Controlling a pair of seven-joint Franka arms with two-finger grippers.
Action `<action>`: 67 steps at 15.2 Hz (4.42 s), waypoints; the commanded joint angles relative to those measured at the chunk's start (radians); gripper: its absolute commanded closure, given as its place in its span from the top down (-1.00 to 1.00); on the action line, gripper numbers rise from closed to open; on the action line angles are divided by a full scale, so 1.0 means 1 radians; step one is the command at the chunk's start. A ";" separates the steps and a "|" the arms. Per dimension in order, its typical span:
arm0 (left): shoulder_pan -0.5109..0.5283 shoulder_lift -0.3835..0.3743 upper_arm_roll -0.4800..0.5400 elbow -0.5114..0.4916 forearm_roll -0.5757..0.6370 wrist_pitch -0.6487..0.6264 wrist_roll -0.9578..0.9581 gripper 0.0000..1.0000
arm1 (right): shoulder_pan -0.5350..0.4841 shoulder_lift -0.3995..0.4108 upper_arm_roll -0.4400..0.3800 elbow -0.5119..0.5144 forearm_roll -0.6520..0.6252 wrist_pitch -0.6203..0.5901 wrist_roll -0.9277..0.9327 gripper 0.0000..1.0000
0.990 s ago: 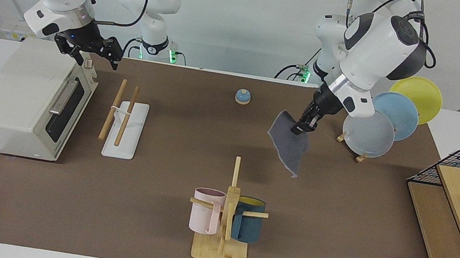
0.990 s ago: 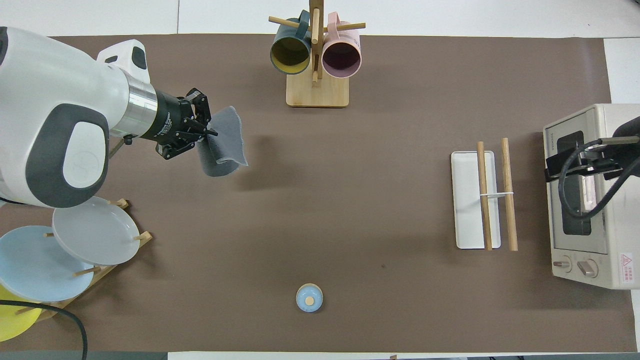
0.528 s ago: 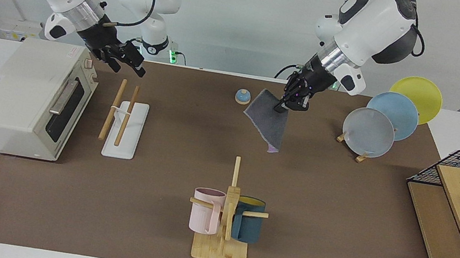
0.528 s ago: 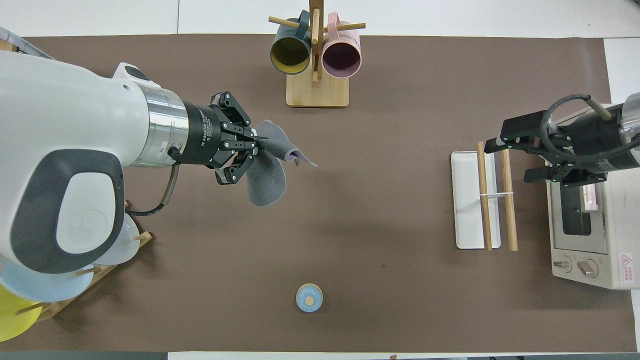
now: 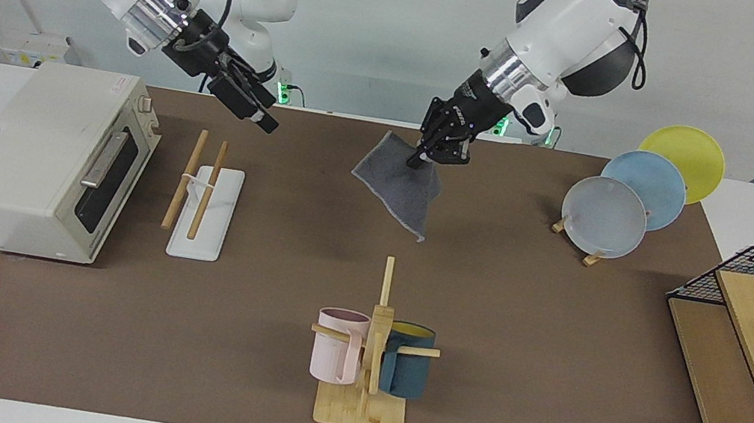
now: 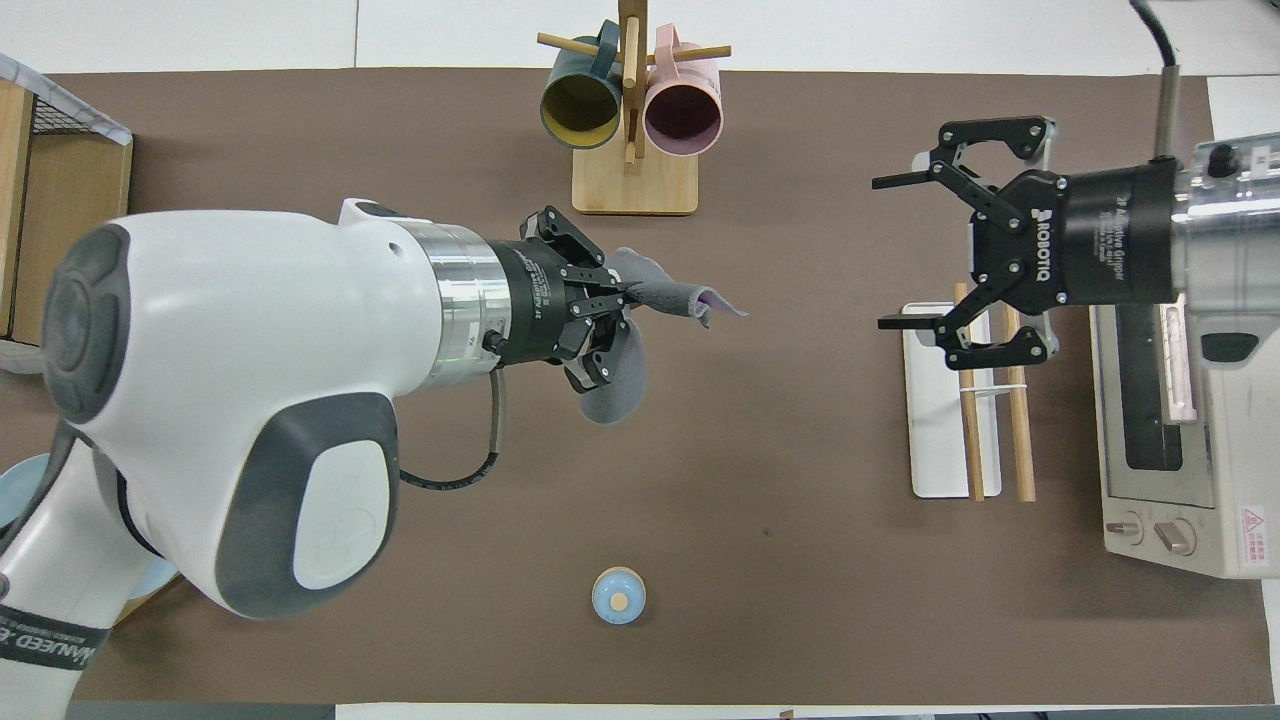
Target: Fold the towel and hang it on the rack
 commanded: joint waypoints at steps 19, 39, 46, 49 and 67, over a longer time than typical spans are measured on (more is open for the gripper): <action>-0.059 -0.066 0.011 -0.101 -0.021 0.133 -0.218 -1.00 | 0.219 -0.019 0.002 -0.253 0.049 0.301 -0.156 -0.77; -0.061 -0.091 0.014 -0.137 -0.010 0.119 -0.128 1.00 | 0.210 -0.013 -0.001 -0.252 -0.163 0.210 -0.410 -1.00; 0.082 -0.108 0.020 -0.165 -0.010 -0.009 0.259 1.00 | 0.027 -0.023 -0.004 -0.263 -0.525 0.054 -0.920 -1.00; 0.197 -0.112 0.021 -0.162 -0.010 -0.133 0.603 1.00 | -0.025 -0.033 -0.004 -0.304 -0.653 0.051 -1.053 -1.00; 0.339 0.017 0.084 0.172 0.568 -0.601 1.963 1.00 | -0.181 0.002 -0.009 -0.316 -1.011 0.241 -1.574 -1.00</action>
